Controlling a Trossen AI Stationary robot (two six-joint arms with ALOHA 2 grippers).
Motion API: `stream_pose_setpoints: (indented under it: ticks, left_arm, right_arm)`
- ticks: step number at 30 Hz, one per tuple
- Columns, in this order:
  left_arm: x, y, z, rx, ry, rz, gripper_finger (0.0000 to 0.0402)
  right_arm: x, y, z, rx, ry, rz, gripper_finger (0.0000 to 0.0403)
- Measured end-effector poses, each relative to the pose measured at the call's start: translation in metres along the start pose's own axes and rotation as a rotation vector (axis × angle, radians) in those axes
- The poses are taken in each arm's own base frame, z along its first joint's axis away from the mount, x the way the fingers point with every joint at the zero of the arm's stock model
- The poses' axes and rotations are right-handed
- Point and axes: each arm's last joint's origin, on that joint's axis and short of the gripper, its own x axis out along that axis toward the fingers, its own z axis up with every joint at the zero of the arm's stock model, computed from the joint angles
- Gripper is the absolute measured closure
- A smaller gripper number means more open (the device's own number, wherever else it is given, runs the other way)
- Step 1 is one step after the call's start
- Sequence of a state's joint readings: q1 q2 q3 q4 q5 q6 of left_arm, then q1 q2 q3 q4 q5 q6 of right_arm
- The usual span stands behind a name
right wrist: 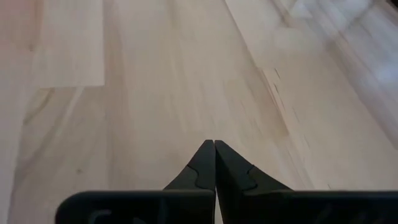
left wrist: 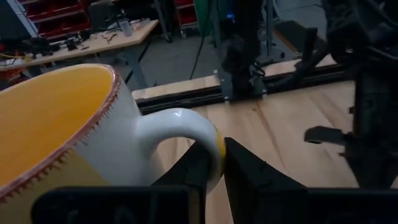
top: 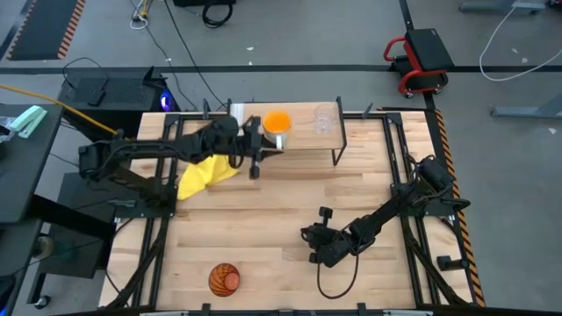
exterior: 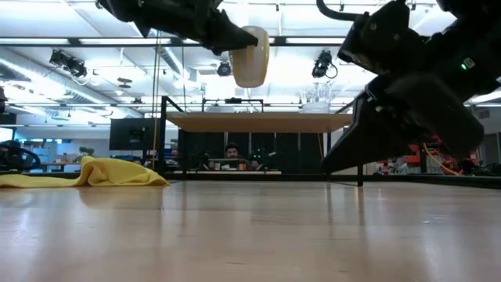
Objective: Stack small to large cups/mugs on shelf
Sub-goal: Put the yellow mug on the shelf
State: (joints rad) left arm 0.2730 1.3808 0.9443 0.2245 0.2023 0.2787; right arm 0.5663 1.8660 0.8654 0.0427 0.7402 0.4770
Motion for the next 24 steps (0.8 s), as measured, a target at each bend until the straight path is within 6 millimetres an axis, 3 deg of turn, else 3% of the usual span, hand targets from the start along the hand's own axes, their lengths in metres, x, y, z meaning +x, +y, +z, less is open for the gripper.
stream_pose_setpoints:
  ticks: [11,24]
  left_arm:
    - [0.010,0.025,-0.015,-0.002,-0.041,-0.041,0.0360]
    - [0.065,0.047,-0.017,0.028,0.117,-0.053,0.0360]
  right_arm:
    - [0.000,0.002,0.003,-0.013,-0.026,0.006,0.0398]
    - [-0.001,0.002,0.002,-0.039,-0.024,0.003,0.0398]
